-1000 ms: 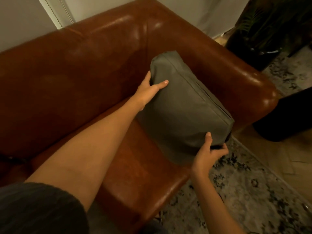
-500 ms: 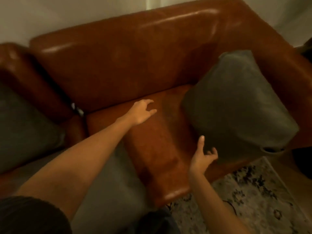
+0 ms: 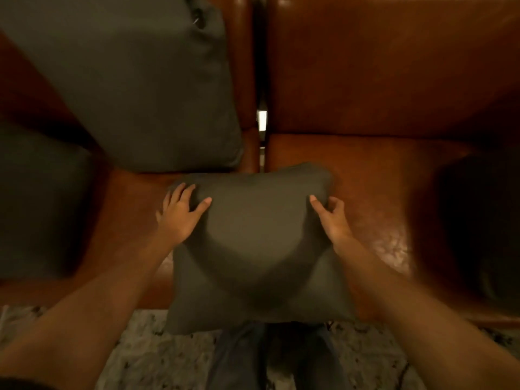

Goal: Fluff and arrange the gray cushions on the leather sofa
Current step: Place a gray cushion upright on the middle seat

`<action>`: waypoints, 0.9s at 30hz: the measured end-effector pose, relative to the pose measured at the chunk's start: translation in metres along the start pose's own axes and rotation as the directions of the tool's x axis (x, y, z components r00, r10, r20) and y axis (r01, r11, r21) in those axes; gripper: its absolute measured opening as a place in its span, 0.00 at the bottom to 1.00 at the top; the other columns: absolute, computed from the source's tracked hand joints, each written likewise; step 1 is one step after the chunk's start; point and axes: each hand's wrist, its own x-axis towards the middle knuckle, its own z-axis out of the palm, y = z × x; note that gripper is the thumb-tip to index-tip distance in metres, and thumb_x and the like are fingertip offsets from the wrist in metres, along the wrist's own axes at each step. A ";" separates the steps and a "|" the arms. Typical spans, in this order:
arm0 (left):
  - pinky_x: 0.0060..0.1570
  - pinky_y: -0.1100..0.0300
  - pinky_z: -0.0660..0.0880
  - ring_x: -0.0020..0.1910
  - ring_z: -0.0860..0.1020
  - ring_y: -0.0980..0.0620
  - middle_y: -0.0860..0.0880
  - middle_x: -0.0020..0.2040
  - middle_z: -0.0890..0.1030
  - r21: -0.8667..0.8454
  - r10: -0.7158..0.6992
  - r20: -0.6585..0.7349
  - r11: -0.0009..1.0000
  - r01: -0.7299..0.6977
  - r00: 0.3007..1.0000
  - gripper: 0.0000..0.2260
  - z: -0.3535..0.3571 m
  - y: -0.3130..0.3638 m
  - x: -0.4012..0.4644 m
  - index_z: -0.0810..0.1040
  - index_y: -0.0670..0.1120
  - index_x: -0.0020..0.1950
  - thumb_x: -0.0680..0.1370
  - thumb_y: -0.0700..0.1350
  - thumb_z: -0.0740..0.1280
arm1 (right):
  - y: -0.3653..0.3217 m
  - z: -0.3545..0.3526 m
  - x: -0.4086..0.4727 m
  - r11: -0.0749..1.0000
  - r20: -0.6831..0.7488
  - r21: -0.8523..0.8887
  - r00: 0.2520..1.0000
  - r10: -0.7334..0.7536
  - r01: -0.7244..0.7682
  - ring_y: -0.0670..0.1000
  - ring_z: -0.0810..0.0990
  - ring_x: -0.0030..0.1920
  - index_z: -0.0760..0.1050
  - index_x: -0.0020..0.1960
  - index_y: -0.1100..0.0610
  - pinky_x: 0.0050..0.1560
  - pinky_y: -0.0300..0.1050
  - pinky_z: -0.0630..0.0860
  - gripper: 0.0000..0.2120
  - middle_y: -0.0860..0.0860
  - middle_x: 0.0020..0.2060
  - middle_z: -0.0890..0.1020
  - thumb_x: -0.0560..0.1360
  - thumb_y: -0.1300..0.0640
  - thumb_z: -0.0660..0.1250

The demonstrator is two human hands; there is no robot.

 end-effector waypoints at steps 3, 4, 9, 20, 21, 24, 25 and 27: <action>0.74 0.46 0.55 0.77 0.55 0.44 0.49 0.79 0.54 -0.379 -0.151 0.093 0.909 0.175 0.984 0.39 0.003 -0.026 -0.001 0.55 0.57 0.78 0.72 0.66 0.67 | -0.001 0.012 0.003 0.999 -0.022 0.032 0.999 0.025 -0.024 0.58 0.75 0.63 0.60 0.74 0.52 0.66 0.57 0.73 0.43 0.54 0.67 0.73 0.67 0.34 0.71; 0.74 0.46 0.57 0.76 0.59 0.45 0.49 0.78 0.57 -0.526 -0.183 0.142 0.818 0.231 0.973 0.44 0.005 -0.032 0.000 0.53 0.56 0.78 0.68 0.68 0.70 | 0.000 0.016 0.006 0.999 -0.030 0.041 0.999 0.030 -0.029 0.58 0.75 0.64 0.59 0.75 0.53 0.66 0.57 0.72 0.42 0.54 0.67 0.73 0.69 0.34 0.71; 0.68 0.53 0.66 0.68 0.70 0.50 0.52 0.71 0.70 -0.772 -0.226 0.210 0.559 0.303 0.951 0.41 0.018 -0.029 0.002 0.57 0.54 0.77 0.70 0.60 0.73 | 0.000 0.019 0.013 0.997 -0.102 0.036 0.992 0.074 -0.071 0.60 0.75 0.64 0.59 0.76 0.51 0.67 0.61 0.70 0.47 0.54 0.67 0.73 0.66 0.29 0.69; 0.68 0.50 0.68 0.65 0.72 0.50 0.53 0.69 0.71 -0.781 -0.059 0.135 0.609 0.143 0.989 0.42 0.010 0.011 -0.003 0.55 0.56 0.76 0.69 0.59 0.74 | -0.003 -0.012 -0.006 0.989 -0.277 0.104 0.951 0.134 -0.108 0.61 0.74 0.63 0.62 0.74 0.56 0.65 0.61 0.70 0.53 0.57 0.66 0.74 0.61 0.22 0.63; 0.69 0.48 0.67 0.67 0.71 0.49 0.53 0.70 0.70 -0.770 -0.032 0.139 0.625 0.128 0.990 0.43 0.009 0.019 -0.001 0.54 0.57 0.77 0.68 0.61 0.74 | -0.003 -0.018 -0.011 0.986 -0.305 0.127 0.942 0.139 -0.104 0.61 0.74 0.63 0.63 0.74 0.56 0.66 0.62 0.70 0.56 0.57 0.65 0.74 0.58 0.20 0.63; 0.69 0.46 0.67 0.68 0.70 0.49 0.53 0.71 0.70 -0.764 0.033 0.132 0.640 0.080 0.991 0.47 0.006 0.047 0.002 0.54 0.57 0.77 0.65 0.63 0.75 | -0.011 -0.041 -0.015 0.984 -0.372 0.159 0.918 0.135 -0.080 0.61 0.72 0.67 0.61 0.75 0.55 0.69 0.62 0.67 0.60 0.56 0.69 0.72 0.56 0.17 0.60; 0.69 0.47 0.67 0.67 0.71 0.49 0.53 0.71 0.70 -0.769 0.053 0.128 0.636 0.065 0.990 0.47 0.005 0.057 0.002 0.54 0.58 0.77 0.64 0.64 0.75 | -0.016 -0.050 -0.013 0.986 -0.399 0.149 0.908 0.126 -0.071 0.62 0.71 0.68 0.61 0.76 0.54 0.69 0.63 0.65 0.60 0.56 0.70 0.71 0.56 0.17 0.59; 0.69 0.48 0.67 0.67 0.71 0.50 0.53 0.70 0.70 -0.773 0.093 0.115 0.634 0.030 0.989 0.46 0.003 0.078 0.005 0.53 0.58 0.77 0.66 0.63 0.75 | -0.032 -0.073 -0.008 0.990 -0.442 0.141 0.893 0.089 -0.029 0.62 0.69 0.69 0.60 0.76 0.54 0.70 0.63 0.64 0.60 0.56 0.72 0.69 0.55 0.16 0.59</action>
